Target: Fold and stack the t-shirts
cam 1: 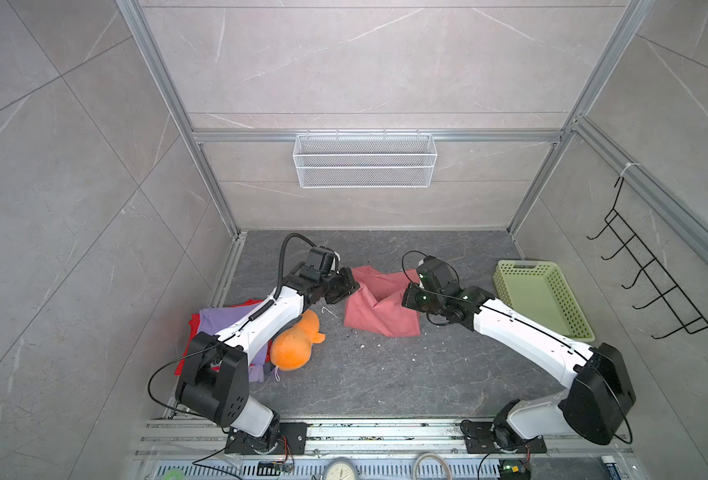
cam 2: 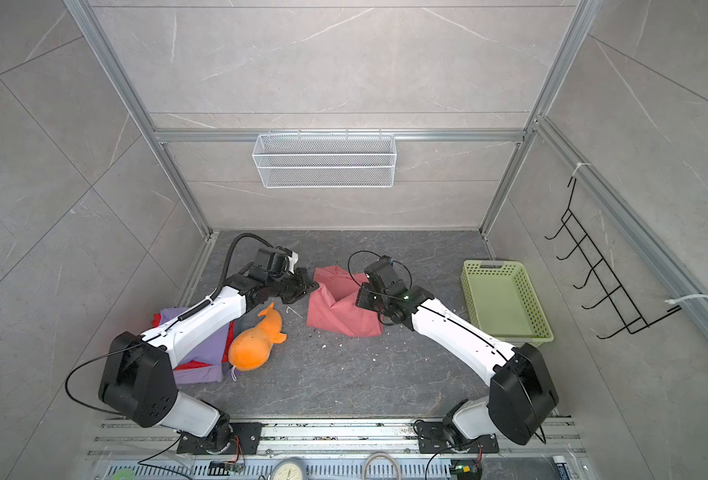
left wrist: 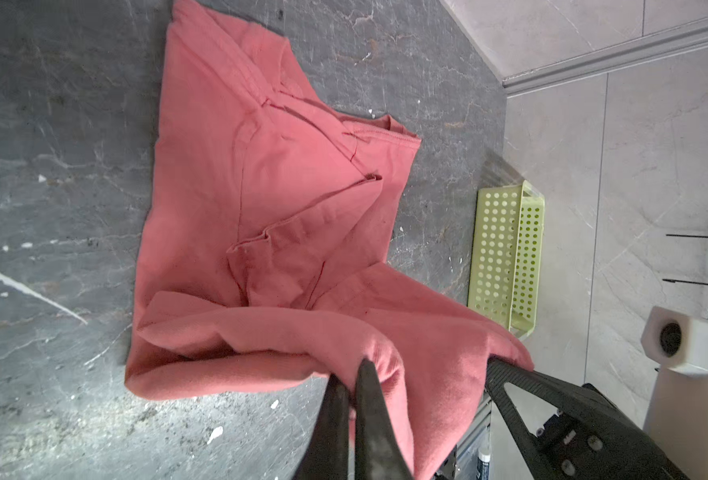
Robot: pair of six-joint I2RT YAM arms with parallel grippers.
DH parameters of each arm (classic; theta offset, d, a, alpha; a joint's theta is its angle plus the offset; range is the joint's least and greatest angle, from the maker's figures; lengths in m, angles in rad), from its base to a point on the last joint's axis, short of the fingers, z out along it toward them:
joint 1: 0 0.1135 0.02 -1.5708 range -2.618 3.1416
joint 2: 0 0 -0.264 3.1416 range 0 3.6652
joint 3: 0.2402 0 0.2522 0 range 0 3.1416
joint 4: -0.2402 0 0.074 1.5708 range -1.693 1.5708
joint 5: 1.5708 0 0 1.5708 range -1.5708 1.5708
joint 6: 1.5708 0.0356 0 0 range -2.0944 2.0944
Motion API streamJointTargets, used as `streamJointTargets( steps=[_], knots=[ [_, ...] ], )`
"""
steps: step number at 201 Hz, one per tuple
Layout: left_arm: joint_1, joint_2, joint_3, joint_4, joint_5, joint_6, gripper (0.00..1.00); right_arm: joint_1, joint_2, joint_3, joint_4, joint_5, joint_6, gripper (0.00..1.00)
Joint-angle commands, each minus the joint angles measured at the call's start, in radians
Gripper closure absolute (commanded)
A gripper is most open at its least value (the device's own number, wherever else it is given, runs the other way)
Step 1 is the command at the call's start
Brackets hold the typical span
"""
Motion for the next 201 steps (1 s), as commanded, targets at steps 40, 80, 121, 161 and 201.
streamJointTargets(
  steps=[40,80,121,161,201],
  knots=[
    [-0.074,-0.254,-0.138,-0.082,0.072,-0.087,1.00,0.044,-0.183,-0.171,-0.072,-0.155,0.094,1.00],
    [-0.081,-0.193,-0.112,-0.083,0.046,-0.061,1.00,0.048,-0.136,-0.187,-0.006,-0.111,0.125,1.00],
    [-0.044,-0.003,0.073,-0.078,0.031,0.023,1.00,-0.031,-0.010,-0.084,0.076,-0.110,0.117,1.00],
    [0.064,0.251,0.286,-0.058,0.093,0.042,1.00,-0.177,0.226,0.027,0.195,-0.248,0.144,0.98],
    [0.133,0.512,0.470,-0.026,0.141,0.015,1.00,-0.269,0.489,0.186,0.266,-0.297,0.176,0.98]
  ],
)
